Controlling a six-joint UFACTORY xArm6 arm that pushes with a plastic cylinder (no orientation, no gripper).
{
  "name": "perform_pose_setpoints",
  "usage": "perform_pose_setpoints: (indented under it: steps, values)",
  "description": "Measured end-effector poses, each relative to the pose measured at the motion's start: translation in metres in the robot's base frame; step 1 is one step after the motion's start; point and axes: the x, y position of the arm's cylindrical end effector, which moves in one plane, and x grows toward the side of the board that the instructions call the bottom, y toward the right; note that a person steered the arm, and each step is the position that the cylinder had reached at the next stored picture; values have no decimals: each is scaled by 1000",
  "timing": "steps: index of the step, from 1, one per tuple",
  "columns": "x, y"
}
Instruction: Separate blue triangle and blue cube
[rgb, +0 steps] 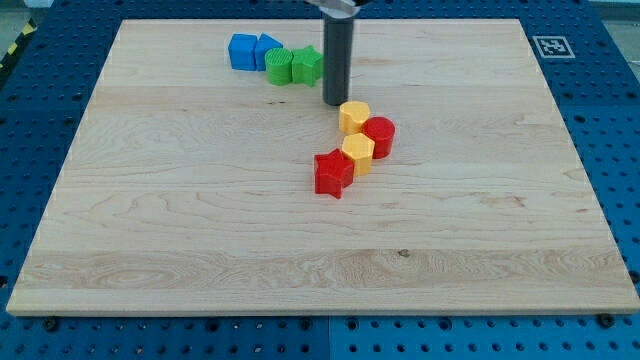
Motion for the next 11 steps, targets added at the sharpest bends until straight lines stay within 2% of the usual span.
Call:
perform_pose_setpoints:
  steps: [1,3,4,5,6,8,11]
  values:
    - [-4,-19]
    - [-43,40]
    - [-90,35]
    - [-112,-7]
    - [-107,-59]
    - [-65,-131]
    - [-42,-134]
